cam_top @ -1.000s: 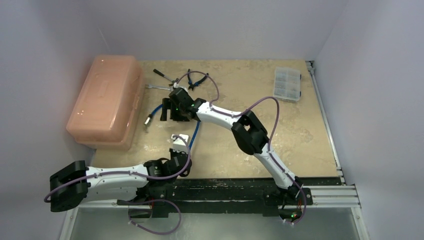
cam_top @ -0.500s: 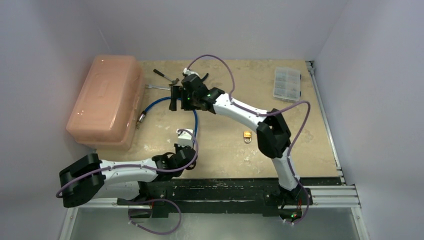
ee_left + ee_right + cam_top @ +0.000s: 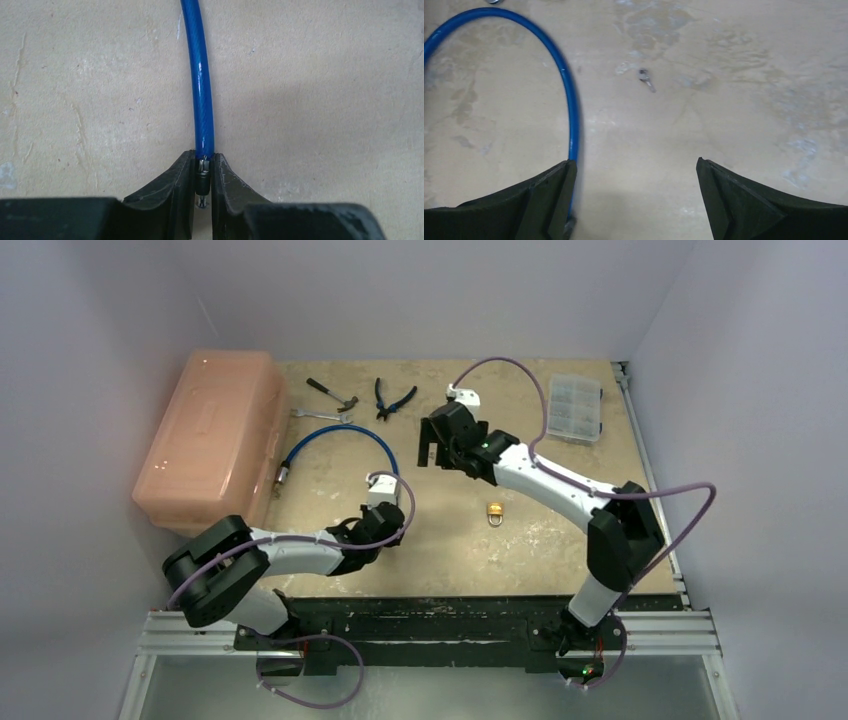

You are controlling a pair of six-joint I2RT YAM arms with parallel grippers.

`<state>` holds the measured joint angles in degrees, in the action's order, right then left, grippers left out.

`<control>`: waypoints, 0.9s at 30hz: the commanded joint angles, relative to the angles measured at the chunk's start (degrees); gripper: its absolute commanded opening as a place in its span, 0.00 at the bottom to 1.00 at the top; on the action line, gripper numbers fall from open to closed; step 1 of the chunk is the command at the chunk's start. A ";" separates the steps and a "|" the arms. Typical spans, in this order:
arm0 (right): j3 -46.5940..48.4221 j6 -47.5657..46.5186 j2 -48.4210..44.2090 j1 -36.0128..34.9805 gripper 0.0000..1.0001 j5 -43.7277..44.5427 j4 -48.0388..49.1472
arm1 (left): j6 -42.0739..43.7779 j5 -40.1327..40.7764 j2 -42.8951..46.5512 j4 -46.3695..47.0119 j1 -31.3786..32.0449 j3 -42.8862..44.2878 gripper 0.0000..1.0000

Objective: Unlock with the key

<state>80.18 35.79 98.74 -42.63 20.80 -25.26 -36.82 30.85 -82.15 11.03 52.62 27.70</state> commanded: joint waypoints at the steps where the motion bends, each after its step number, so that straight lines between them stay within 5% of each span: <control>1: -6.81 -0.99 -6.96 0.70 0.99 7.50 1.03 | 1.85 -2.20 -1.74 3.48 -1.38 2.76 0.22; 10: -18.90 0.63 -15.48 3.70 0.99 8.29 -1.22 | -0.33 -3.34 -0.19 0.89 -1.39 2.57 0.56; 19: -21.43 0.21 -16.48 4.74 0.98 7.51 -1.64 | 0.85 -4.28 6.13 -5.22 -1.38 5.07 0.76; 27: -19.15 -3.85 -15.28 4.87 0.96 3.40 1.01 | 5.63 -2.21 14.46 -14.15 -1.44 8.84 0.81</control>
<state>58.76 34.94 83.18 -38.17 25.91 -26.37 -35.27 27.18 -72.31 1.80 51.48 32.99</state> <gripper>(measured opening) 0.967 0.796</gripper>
